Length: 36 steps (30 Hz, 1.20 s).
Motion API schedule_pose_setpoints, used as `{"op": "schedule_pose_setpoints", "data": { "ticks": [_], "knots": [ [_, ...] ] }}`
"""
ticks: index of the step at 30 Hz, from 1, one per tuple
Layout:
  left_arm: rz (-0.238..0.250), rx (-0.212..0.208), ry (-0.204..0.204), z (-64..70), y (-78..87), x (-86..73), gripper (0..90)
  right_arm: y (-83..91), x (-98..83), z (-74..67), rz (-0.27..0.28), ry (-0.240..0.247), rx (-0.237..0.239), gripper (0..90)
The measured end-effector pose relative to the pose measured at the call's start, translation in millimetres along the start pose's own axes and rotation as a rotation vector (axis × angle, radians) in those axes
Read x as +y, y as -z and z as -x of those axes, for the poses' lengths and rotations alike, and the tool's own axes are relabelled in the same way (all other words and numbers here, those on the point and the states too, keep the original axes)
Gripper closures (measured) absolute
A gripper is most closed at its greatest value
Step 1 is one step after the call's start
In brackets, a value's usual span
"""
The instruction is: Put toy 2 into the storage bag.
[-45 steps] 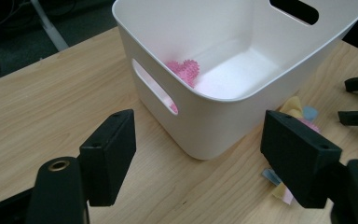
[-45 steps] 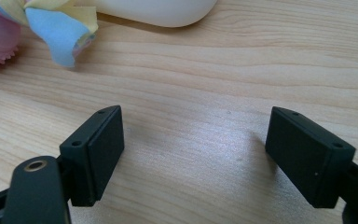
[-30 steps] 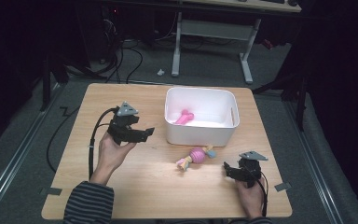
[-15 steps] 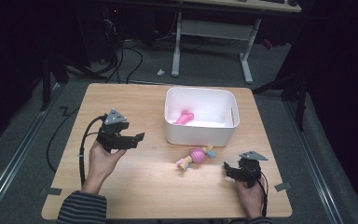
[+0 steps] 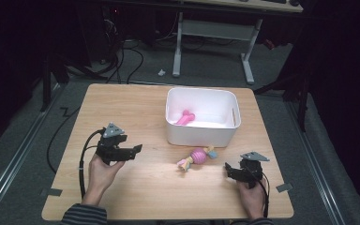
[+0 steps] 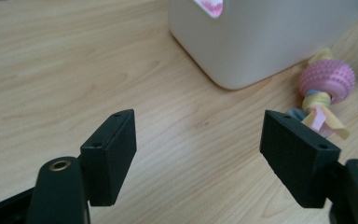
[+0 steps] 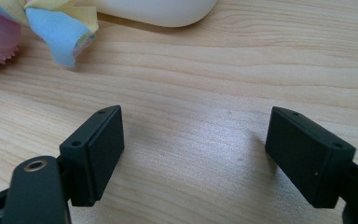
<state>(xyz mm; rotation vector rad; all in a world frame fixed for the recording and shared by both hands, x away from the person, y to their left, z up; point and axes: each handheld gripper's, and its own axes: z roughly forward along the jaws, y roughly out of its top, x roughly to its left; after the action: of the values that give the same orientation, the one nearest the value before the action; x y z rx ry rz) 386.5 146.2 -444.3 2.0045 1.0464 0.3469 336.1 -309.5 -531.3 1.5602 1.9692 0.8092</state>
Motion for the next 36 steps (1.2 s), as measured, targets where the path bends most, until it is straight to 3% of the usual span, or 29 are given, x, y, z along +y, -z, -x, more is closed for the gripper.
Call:
{"op": "schedule_pose_setpoints", "data": {
  "ticks": [10,20,25,36],
  "knots": [
    [-0.037,-0.019,0.061,2.4,-23.9,-26.7,27.5,0.1,0.0,-0.1,-0.001,0.000,0.001,19.5],
    [-0.100,0.028,0.061,8.6,-48.4,-43.3,28.7,0.1,0.0,-0.1,-0.002,0.002,0.003,19.4],
    [-0.108,0.031,0.064,10.5,-56.0,-49.0,28.8,0.1,-0.1,0.0,-0.001,0.003,0.003,19.4],
    [-0.101,0.087,0.033,14.3,-67.3,-56.3,28.7,0.1,-0.1,-0.2,-0.002,0.002,0.002,19.5]
  ]
}}
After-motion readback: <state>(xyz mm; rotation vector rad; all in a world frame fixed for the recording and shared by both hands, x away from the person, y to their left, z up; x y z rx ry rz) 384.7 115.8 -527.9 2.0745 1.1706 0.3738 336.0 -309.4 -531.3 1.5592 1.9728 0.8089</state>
